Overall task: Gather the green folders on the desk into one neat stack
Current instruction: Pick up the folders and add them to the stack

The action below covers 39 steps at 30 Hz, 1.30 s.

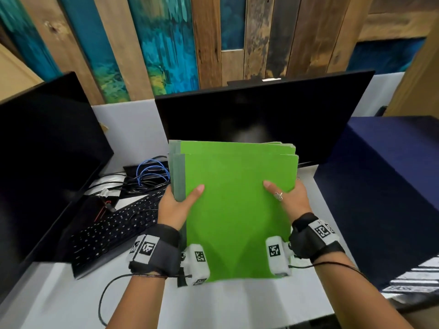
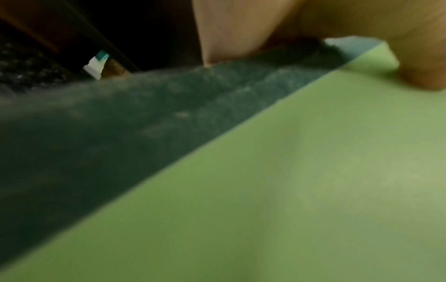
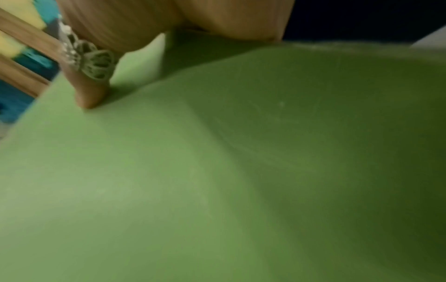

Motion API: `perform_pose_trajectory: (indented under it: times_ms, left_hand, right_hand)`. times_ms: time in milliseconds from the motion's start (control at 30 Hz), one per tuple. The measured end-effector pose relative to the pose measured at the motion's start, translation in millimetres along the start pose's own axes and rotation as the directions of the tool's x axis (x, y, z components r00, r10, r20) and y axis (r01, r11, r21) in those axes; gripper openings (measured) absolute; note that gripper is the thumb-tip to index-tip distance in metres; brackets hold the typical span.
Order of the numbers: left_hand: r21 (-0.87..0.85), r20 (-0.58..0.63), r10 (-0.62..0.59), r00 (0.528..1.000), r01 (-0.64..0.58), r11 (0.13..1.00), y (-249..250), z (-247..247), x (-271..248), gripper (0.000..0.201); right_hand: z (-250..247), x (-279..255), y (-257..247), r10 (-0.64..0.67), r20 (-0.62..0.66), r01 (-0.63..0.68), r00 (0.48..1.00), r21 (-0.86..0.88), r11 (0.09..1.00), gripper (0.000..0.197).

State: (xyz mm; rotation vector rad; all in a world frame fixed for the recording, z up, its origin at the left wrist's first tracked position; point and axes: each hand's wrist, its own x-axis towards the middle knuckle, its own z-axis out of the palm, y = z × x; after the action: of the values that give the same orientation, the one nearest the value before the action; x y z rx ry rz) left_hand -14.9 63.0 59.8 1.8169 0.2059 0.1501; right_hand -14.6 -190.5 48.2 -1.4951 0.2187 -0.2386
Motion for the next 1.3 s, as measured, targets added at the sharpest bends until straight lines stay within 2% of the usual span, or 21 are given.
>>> perform_pose_trajectory:
  times_ms: [67, 133, 167, 300, 367, 433, 467, 533, 600, 667, 767, 833, 867, 967, 1033, 1167, 1233, 1300]
  left_hand:
    - [-0.040, -0.020, 0.091, 0.996, -0.092, 0.995, 6, -4, -6, 0.064]
    - [-0.073, 0.012, 0.146, 0.989, -0.145, 0.987, 4, -8, -10, 0.061]
    - [-0.102, 0.032, 0.156, 0.987, -0.152, 0.983, 4, -10, -15, 0.066]
    - [-0.215, 0.003, 0.182, 0.983, -0.177, 0.960, 2, -17, -27, 0.098]
    - [-0.318, -0.050, 0.173, 0.984, -0.180, 0.931, 5, -15, -34, 0.102]
    - [-0.444, -0.097, 0.073, 0.993, -0.109, 0.889, 12, -14, -34, 0.110]
    - [-0.502, -0.089, 0.036, 0.995, -0.076, 0.862, 16, -14, -30, 0.104]
    - [-0.521, -0.119, 0.044, 0.992, -0.100, 0.848, 33, -14, -24, 0.076]
    - [-0.491, -0.229, 0.052, 0.972, -0.161, 0.856, 48, -11, -21, 0.048]
    - [-0.531, -0.271, 0.037, 0.962, -0.182, 0.828, 58, -9, -21, 0.038]
    - [-0.583, -0.198, 0.044, 0.979, -0.153, 0.798, 64, -13, -24, 0.034]
    - [-0.574, -0.126, 0.068, 0.990, -0.129, 0.809, 64, -14, -23, 0.035]
    - [-0.558, -0.125, 0.075, 0.989, -0.133, 0.819, 68, -13, -22, 0.033]
    - [-0.468, -0.174, 0.103, 0.979, -0.175, 0.866, 70, -11, -19, 0.031]
    - [-0.469, -0.221, 0.068, 0.973, -0.167, 0.867, 66, -8, -16, 0.040]
    - [-0.529, -0.202, -0.050, 0.978, -0.066, 0.846, 61, -8, -13, 0.050]
    - [-0.527, -0.133, -0.015, 0.991, -0.058, 0.848, 61, -12, -17, 0.044]
    - [-0.530, -0.125, 0.084, 0.989, -0.139, 0.837, 56, -12, -23, 0.036]
  right_hand:
    - [0, 2, -8, -0.065, 0.054, 0.062, 0.996, 0.055, 0.997, 0.079]
    - [-3, 0, -12, -0.080, 0.071, 0.072, 0.994, 0.115, 0.991, 0.115]
    - [-5, 0, -11, -0.075, 0.075, 0.063, 0.994, 0.151, 0.987, 0.120]
    - [-8, 2, -11, -0.098, 0.150, 0.066, 0.984, 0.204, 0.977, 0.089]
    - [-3, -1, -12, -0.111, 0.135, 0.079, 0.985, 0.221, 0.972, 0.091]
    - [5, -9, -14, -0.128, 0.058, 0.114, 0.990, 0.201, 0.973, 0.106]
    - [10, -12, -16, -0.143, 0.024, 0.136, 0.989, 0.183, 0.974, 0.112]
    - [15, -18, -20, -0.191, -0.032, 0.193, 0.981, 0.159, 0.968, 0.107]
    - [18, -19, -25, -0.226, -0.052, 0.231, 0.973, 0.185, 0.955, 0.085]
    - [18, -21, -32, -0.282, -0.071, 0.290, 0.957, 0.180, 0.940, 0.060]
    - [11, -17, -42, -0.318, -0.068, 0.324, 0.945, 0.086, 0.942, 0.070]
    - [6, -14, -49, -0.334, -0.060, 0.337, 0.941, 0.062, 0.939, 0.056]
    - [4, -12, -52, -0.314, -0.076, 0.321, 0.946, 0.105, 0.941, 0.050]
    - [0, -8, -57, -0.199, -0.069, 0.210, 0.978, 0.286, 0.935, 0.052]
    - [3, -6, -58, -0.186, -0.091, 0.203, 0.978, 0.252, 0.946, 0.039]
    - [4, -2, -51, -0.225, -0.243, 0.262, 0.943, 0.133, 0.956, 0.036]
    - [8, -6, -49, -0.237, -0.266, 0.281, 0.934, 0.143, 0.949, 0.031]
    - [9, -11, -49, -0.280, -0.293, 0.331, 0.914, 0.139, 0.933, 0.025]
